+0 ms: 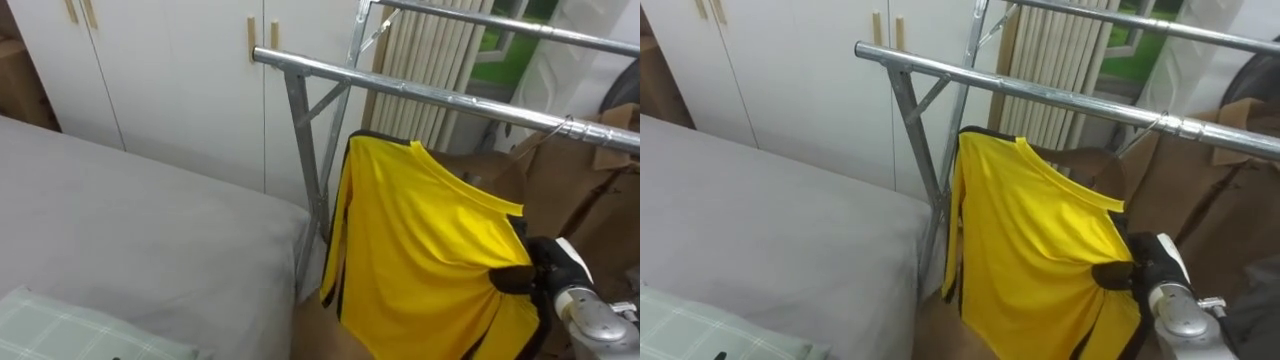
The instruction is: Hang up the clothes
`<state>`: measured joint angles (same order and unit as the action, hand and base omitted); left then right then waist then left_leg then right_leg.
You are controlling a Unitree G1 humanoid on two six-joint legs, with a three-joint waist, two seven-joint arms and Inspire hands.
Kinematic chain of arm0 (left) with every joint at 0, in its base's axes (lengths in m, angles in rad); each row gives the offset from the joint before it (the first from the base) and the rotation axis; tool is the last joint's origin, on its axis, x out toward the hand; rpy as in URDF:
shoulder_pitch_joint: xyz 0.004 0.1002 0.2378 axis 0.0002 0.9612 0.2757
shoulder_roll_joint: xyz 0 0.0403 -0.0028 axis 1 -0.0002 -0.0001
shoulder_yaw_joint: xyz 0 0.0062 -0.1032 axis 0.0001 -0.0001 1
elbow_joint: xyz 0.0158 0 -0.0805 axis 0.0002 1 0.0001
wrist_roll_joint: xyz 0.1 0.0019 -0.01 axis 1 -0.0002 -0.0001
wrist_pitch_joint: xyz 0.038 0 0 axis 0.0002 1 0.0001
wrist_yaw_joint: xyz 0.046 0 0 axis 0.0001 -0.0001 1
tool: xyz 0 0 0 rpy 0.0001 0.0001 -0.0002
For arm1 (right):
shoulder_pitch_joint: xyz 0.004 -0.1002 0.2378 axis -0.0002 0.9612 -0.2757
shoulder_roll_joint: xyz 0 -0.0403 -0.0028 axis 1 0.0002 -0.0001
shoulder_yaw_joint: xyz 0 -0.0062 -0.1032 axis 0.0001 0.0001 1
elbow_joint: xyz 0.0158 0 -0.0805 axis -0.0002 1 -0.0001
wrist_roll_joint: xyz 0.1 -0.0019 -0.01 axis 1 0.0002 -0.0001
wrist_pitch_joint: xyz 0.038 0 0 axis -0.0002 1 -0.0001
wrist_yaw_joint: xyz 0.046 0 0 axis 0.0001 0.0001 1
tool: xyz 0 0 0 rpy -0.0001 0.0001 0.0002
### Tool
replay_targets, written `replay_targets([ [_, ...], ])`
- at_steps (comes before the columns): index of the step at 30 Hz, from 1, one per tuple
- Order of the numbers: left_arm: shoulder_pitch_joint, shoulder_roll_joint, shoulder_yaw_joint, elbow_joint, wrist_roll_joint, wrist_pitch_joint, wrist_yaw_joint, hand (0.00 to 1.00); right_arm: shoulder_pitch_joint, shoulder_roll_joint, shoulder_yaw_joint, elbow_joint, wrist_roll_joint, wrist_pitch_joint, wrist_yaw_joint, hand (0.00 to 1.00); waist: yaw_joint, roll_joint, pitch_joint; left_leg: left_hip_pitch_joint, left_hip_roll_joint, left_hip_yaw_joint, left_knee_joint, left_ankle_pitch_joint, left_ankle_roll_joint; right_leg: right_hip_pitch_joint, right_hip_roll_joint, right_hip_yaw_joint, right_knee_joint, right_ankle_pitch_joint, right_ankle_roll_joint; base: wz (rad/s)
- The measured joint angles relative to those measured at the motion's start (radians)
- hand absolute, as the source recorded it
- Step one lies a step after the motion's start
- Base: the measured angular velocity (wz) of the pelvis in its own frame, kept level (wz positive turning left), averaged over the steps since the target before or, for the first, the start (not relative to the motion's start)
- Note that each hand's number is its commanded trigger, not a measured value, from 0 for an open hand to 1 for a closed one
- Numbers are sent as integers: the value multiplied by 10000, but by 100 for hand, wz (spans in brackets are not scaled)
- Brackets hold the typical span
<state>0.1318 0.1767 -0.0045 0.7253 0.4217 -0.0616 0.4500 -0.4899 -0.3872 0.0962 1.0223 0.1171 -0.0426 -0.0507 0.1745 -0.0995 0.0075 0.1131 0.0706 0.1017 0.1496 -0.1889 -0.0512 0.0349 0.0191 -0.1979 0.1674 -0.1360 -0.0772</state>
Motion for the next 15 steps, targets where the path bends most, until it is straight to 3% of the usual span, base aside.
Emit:
replay_targets([
  [9, -2, -4, -122, -148, -388, -5, 238, 0, 6, 118, 0, 46, 792, -5, -386, 0, -25, 6, 1, -10, 1, 20, 2, 0, 0, -1, 4, 8, -7, 0, 1, 0],
  [15, -24, -6, -114, 55, -402, -106, 626, 0, 108, 424, -15, -84, 926, -296, -766, 3, -63, 75, 27, -4, 0, 19, 2, 0, 1, 5, 1, -2, -8, 1, 2, 0],
])
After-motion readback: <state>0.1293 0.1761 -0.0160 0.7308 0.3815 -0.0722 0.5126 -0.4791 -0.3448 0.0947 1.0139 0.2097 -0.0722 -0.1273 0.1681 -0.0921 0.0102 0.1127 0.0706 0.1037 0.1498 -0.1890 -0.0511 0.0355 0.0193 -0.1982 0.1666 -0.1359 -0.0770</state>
